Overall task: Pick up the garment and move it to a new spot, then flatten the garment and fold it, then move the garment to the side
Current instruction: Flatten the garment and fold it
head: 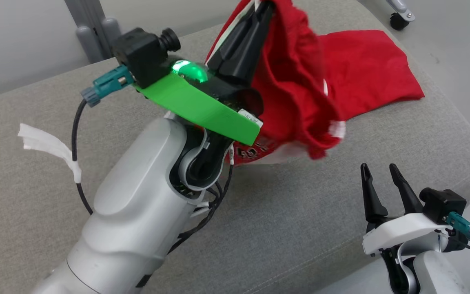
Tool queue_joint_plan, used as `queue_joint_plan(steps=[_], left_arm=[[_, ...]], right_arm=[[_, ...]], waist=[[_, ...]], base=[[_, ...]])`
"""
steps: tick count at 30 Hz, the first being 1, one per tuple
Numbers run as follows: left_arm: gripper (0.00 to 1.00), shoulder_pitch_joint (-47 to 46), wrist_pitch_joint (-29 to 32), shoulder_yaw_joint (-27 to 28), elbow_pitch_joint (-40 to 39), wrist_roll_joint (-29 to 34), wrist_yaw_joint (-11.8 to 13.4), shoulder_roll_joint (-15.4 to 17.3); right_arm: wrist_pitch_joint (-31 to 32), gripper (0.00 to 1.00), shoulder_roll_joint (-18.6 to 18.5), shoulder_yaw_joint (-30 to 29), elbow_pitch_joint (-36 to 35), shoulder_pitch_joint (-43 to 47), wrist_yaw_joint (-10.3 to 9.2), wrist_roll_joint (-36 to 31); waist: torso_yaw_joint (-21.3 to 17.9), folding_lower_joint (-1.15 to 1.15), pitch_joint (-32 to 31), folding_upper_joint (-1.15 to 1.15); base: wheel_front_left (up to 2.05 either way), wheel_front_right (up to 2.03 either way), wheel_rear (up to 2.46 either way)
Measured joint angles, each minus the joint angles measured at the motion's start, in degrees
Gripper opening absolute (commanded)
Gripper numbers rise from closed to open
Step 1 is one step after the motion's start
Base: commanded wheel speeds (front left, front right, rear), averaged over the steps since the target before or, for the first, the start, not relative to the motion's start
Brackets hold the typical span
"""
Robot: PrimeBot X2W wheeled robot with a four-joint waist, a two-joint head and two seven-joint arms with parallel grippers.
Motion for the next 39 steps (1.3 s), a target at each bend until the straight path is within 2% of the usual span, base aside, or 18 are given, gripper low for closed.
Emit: queue_joint_plan(steps=[3,6,10,11,12,13,15,18,24,30,34,39], left_arm=[[0.0,-1.32,-2.5,-0.63,-1.05,-4.21,0.14,-0.04],[0.0,0.19,-3.78,1.21,2.08,-5.47,2.18,-0.01],[0.0,4.94,-4.83,3.57,12.29,-2.76,5.22,3.22],[0.2,5.75,-5.14,4.54,15.68,-2.35,5.73,3.83],[1.0,6.08,-5.25,4.67,18.57,-1.35,6.27,4.44],[1.0,6.27,-5.31,4.53,22.05,1.01,6.92,5.16],[1.0,6.72,-5.43,6.77,27.66,1.59,7.68,5.25],[1.0,6.86,-5.54,10.05,32.28,4.44,7.91,4.85],[1.0,8.34,-5.58,11.51,37.67,7.94,5.66,2.74],[1.0,9.56,-5.58,10.77,41.1,11.14,6.37,3.55],[1.0,11.74,-5.16,10.83,39.72,9.65,2.71,2.87],[1.0,13.63,2.34,7.25,36.34,6.59,-0.08,1.0]], right_arm=[[0.19,1.0,-0.22,-0.51,-0.59,0.25,0.0,-0.36],[0.41,1.0,-0.51,-0.97,-1.65,0.43,0.0,-0.55],[0.93,1.0,-1.04,-0.96,-3.33,0.4,0.0,-1.09],[1.2,1.0,-1.1,-0.83,-3.76,0.34,0.0,-1.2],[1.45,1.0,-1.14,-0.64,-4.01,0.19,0.0,-1.34],[1.71,1.0,-1.2,-0.36,-4.38,-0.08,0.0,-1.46],[2.21,1.0,-1.21,0.16,-5.01,-0.54,0.0,-1.55],[2.75,1.0,-1.38,0.27,-5.78,-1.22,0.0,-1.65],[3.76,1.0,-1.71,-0.15,-6.5,-1.04,0.0,-2.02],[4.37,1.0,-1.72,-0.27,-7.03,-0.63,0.0,-2.21],[4.47,1.0,-1.59,-0.33,-7.05,0.19,0.0,-2.21],[4.44,1.0,-1.15,-0.29,-6.99,0.76,0.0,-2.11]], waist=[[1.16,0.0,0.05,0.0],[2.77,0.0,0.26,0.0],[5.44,0.0,0.91,0.0],[6.15,0.0,1.15,0.0],[6.71,0.0,1.36,0.0],[7.4,0.0,1.63,0.0],[8.62,0.0,2.21,0.0],[10.17,0.0,3.01,0.0],[13.4,0.0,3.68,0.0],[16.04,0.0,2.91,0.0],[16.95,0.0,1.75,0.0],[17.4,0.0,0.65,0.0]], base=[[0.0,0.0,0.0],[0.0,0.0,0.0],[0.0,0.0,0.0],[0.0,0.0,0.0],[0.0,0.0,0.0],[0.0,0.0,0.0],[0.0,0.0,0.0],[0.0,0.0,0.0],[0.0,0.0,0.0],[0.0,0.0,0.0],[0.0,0.0,0.0],[0.0,0.0,0.0]])
